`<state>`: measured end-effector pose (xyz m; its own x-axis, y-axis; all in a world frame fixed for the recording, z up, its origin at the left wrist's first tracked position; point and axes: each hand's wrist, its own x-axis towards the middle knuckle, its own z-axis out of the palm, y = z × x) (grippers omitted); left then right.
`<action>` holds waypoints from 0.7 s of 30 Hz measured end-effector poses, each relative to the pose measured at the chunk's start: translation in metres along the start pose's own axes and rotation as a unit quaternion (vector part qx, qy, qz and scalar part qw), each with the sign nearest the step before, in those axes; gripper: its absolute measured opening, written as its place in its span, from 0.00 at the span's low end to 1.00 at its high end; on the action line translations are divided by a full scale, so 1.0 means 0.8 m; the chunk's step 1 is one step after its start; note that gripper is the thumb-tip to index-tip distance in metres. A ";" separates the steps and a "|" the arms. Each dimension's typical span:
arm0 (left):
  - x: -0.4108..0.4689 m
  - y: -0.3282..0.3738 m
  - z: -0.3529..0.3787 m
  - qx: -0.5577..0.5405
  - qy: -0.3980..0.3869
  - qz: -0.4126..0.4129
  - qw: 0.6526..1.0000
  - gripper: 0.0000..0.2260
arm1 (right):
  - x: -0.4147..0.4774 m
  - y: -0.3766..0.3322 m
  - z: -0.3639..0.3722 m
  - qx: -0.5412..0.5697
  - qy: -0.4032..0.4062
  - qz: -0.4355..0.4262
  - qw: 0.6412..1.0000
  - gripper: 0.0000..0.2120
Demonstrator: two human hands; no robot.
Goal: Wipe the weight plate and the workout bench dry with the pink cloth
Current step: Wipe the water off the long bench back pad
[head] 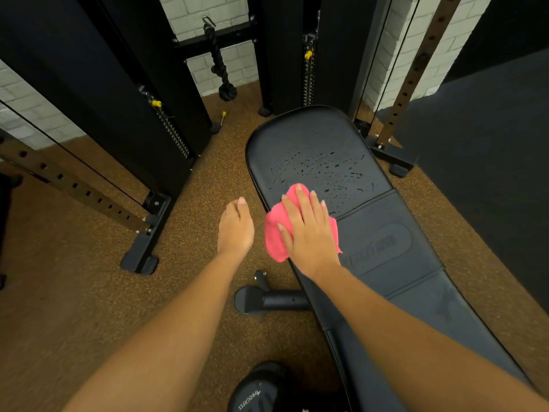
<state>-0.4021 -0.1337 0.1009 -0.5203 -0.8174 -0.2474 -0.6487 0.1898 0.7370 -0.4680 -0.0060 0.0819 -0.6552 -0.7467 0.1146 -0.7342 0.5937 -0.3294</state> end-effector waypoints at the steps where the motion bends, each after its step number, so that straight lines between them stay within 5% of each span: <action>1: 0.000 0.000 0.000 0.001 -0.002 -0.001 1.000 0.21 | -0.013 0.000 0.002 -0.003 0.008 -0.011 1.000 0.25; 6: 0.008 0.014 0.003 -0.006 0.001 0.006 1.000 0.21 | -0.004 0.020 0.001 -0.020 0.020 -0.044 0.999 0.24; 12: 0.026 0.038 0.010 -0.035 0.021 0.013 0.999 0.21 | 0.038 0.005 -0.006 0.017 0.008 0.046 0.999 0.25; 16: 0.039 0.049 0.016 -0.100 0.021 -0.026 0.994 0.21 | 0.003 -0.003 0.003 -0.009 0.018 0.000 1.000 0.24; 21: 0.067 0.078 0.020 -0.177 0.028 -0.042 0.983 0.20 | -0.024 0.007 -0.008 0.126 0.108 0.026 0.986 0.21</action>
<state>-0.4792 -0.1568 0.1241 -0.4357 -0.8524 -0.2890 -0.4492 -0.0723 0.8905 -0.4604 0.0135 0.0837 -0.7328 -0.6202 0.2800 -0.6496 0.5152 -0.5591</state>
